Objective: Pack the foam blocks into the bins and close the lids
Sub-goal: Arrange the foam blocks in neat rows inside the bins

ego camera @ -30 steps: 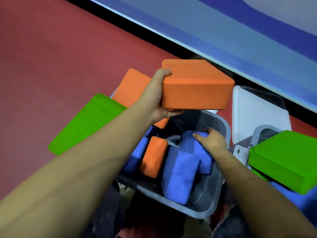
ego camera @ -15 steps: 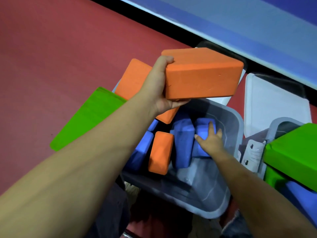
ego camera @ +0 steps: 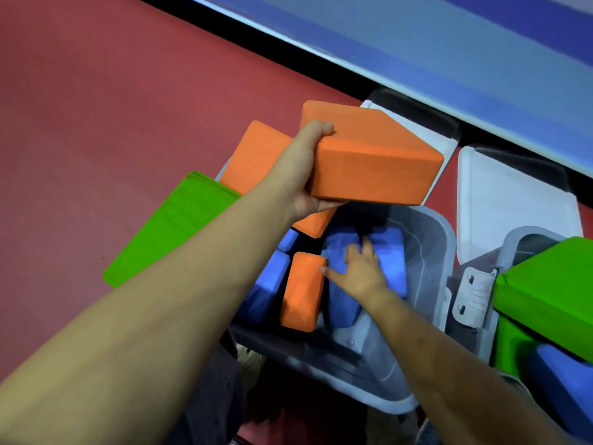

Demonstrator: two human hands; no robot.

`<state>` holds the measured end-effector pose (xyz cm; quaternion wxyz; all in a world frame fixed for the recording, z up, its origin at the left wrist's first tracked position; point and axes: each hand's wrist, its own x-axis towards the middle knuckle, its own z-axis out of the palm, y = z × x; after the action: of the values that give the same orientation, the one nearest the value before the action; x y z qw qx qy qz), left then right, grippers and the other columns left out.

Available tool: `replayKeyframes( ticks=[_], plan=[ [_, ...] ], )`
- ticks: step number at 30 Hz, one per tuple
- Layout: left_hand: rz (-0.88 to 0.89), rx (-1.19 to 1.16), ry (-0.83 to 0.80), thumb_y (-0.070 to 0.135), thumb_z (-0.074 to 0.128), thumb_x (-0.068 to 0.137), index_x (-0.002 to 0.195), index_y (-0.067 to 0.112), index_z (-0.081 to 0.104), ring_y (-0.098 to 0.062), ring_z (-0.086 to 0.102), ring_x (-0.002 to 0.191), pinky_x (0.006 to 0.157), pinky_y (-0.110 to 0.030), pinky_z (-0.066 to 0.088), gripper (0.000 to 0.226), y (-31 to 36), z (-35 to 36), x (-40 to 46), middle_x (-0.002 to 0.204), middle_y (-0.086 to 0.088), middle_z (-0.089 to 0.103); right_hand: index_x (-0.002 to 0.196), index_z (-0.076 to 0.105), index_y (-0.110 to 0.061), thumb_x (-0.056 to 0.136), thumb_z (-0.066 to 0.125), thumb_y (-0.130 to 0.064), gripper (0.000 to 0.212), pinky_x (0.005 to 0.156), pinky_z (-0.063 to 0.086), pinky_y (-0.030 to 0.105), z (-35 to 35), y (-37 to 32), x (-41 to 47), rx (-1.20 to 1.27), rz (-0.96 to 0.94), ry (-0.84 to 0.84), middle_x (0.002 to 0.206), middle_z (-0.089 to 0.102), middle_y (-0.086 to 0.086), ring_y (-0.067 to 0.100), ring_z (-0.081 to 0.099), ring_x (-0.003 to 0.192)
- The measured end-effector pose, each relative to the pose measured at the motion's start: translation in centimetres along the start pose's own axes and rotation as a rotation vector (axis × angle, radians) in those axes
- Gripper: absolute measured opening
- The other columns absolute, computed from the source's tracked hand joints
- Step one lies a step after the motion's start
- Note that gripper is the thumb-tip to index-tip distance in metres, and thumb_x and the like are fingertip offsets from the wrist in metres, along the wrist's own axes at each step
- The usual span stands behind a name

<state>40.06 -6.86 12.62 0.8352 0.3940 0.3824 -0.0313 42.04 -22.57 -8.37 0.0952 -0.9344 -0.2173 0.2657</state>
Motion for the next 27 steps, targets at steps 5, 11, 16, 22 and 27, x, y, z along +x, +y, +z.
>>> replayKeyframes(
  ticks=[5, 11, 16, 22, 27],
  plan=[
    [-0.008, 0.071, 0.032, 0.039, 0.058, 0.087, 0.106, 0.026, 0.054, -0.021, 0.063, 0.081, 0.083, -0.045, 0.054, 0.024, 0.0, -0.1, -0.1, 0.088, -0.003, 0.061, 0.137, 0.024, -0.011, 0.073, 0.069, -0.055, 0.090, 0.097, 0.038, 0.038, 1.3, -0.6, -2.8, -0.005, 0.220, -0.062, 0.140, 0.029, 0.018, 0.038, 0.041, 0.120],
    [0.038, 0.194, 0.036, 0.037, 0.060, 0.085, 0.143, 0.052, 0.021, -0.018, 0.061, 0.093, 0.079, -0.043, 0.054, 0.071, -0.7, -0.6, -0.7, 0.118, 0.008, 0.054, 0.149, -0.003, -0.037, 0.076, 0.066, -0.052, 0.101, 0.098, 0.039, 0.036, 1.6, 0.2, -7.0, 0.082, 0.323, -0.145, 0.134, 0.019, 0.018, 0.040, 0.040, 0.116],
    [0.060, 0.205, 0.038, 0.036, 0.058, 0.086, 0.144, 0.050, 0.022, -0.017, 0.061, 0.090, 0.082, -0.045, 0.053, 0.069, -0.7, -0.8, -0.9, 0.113, 0.008, 0.056, 0.149, -0.001, -0.039, 0.073, 0.067, -0.059, 0.103, 0.098, 0.040, 0.035, 2.2, 0.3, -8.1, 0.069, 0.270, -0.078, 0.130, 0.021, 0.017, 0.038, 0.046, 0.111],
    [0.041, 0.176, 0.047, 0.035, 0.060, 0.085, 0.144, 0.050, 0.020, -0.017, 0.060, 0.088, 0.086, -0.048, 0.052, 0.073, -1.1, 0.0, -0.4, 0.104, 0.011, 0.052, 0.150, -0.004, -0.032, 0.084, 0.067, -0.036, 0.097, 0.098, 0.041, 0.029, 2.7, 1.1, -7.6, 0.240, 0.182, -0.246, 0.142, 0.017, 0.024, 0.036, 0.052, 0.116],
    [0.048, 0.222, 0.048, 0.036, 0.060, 0.085, 0.146, 0.050, 0.018, -0.018, 0.060, 0.092, 0.089, -0.048, 0.051, 0.075, -1.4, 0.1, 0.0, 0.108, 0.011, 0.052, 0.142, 0.041, -0.022, 0.090, 0.057, -0.042, 0.058, 0.091, 0.045, 0.034, 1.5, 2.1, -6.4, 0.119, 0.089, 0.015, 0.129, 0.042, 0.017, 0.034, 0.054, 0.111]
  ],
)
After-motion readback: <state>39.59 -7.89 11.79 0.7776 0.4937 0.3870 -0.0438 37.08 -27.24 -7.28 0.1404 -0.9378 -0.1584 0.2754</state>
